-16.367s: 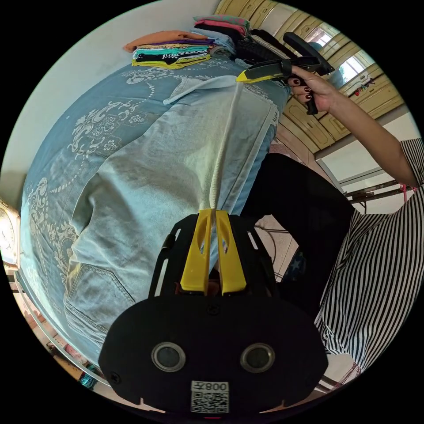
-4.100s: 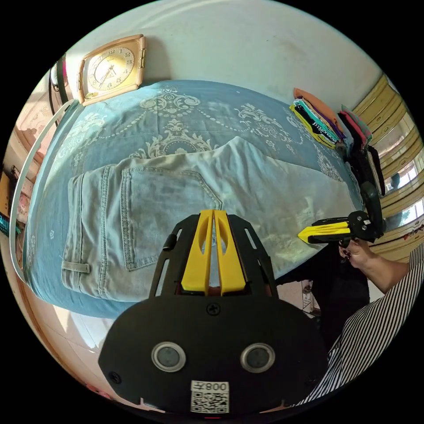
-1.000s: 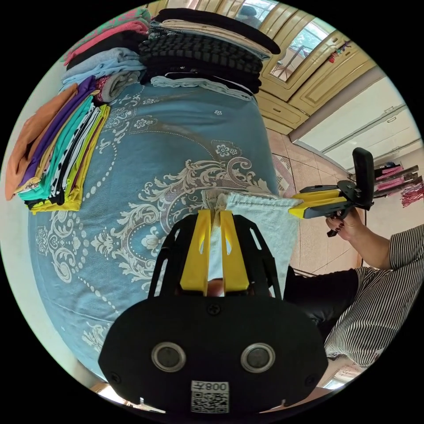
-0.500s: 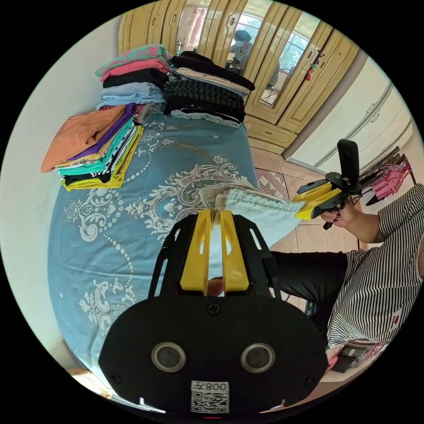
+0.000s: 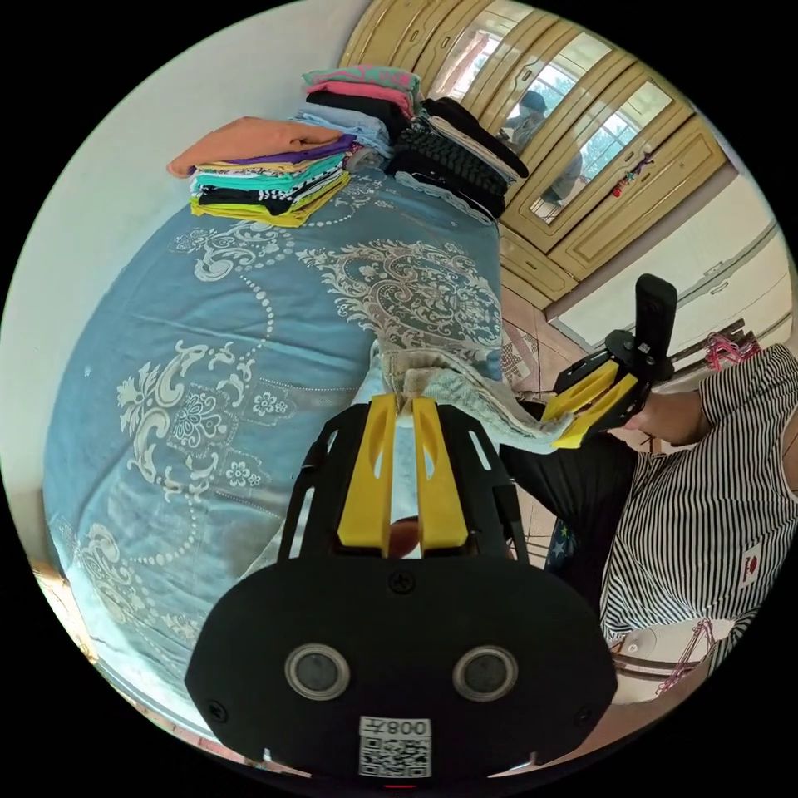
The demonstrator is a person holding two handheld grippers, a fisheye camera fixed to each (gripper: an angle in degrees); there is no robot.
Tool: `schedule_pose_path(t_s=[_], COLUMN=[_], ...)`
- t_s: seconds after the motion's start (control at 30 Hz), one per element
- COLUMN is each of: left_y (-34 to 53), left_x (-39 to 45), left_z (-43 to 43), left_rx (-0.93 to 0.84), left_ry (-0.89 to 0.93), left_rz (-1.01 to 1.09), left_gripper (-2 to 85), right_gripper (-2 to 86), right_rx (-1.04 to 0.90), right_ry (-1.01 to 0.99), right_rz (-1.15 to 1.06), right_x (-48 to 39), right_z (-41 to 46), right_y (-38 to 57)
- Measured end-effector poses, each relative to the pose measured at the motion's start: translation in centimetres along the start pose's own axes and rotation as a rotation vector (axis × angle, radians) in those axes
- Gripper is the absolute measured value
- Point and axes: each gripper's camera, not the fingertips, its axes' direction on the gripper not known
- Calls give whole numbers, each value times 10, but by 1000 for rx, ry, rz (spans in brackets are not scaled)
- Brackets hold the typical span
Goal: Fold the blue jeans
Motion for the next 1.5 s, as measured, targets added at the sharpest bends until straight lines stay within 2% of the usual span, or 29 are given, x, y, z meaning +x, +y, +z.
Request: schedule_pose_path(t_s=[0.33, 0.5, 0.57, 0.73, 0.83, 1.0, 1.1, 1.33, 1.5], left_y=[130, 190, 208, 228, 243, 265, 270, 286, 296], left_x=[-70, -78, -61, -13, 4, 22, 39, 91, 113], left_z=[-3, -19, -23, -10, 8, 0, -7, -25, -21], left_rx=[-37, 79, 132, 127, 8, 12, -14, 38, 42], left_ry=[14, 64, 102, 146, 75, 15, -47, -62, -90], left_rz=[-288, -427, -423, -378, -404, -405, -367, -348, -404], left_gripper=[5, 2, 2, 1, 1, 1, 1, 1, 1], right_gripper=[61, 63, 65, 71, 73, 53, 22, 3, 1], right_rx=[-248, -326, -337, -381, -405, -460, -434, -322, -508], right_ry=[15, 36, 35, 44, 54, 31, -47, 135, 222], right_rz=[-5, -2, -10, -51, -78, -119, -129, -147, -145], right_x=[-20, -22, -25, -33, -38, -45, -46, -23, 8], right_z=[172, 233, 253, 293, 310, 329, 330, 354, 425], right_y=[-32, -39, -43, -47, -48, -50, -59, -125, -142])
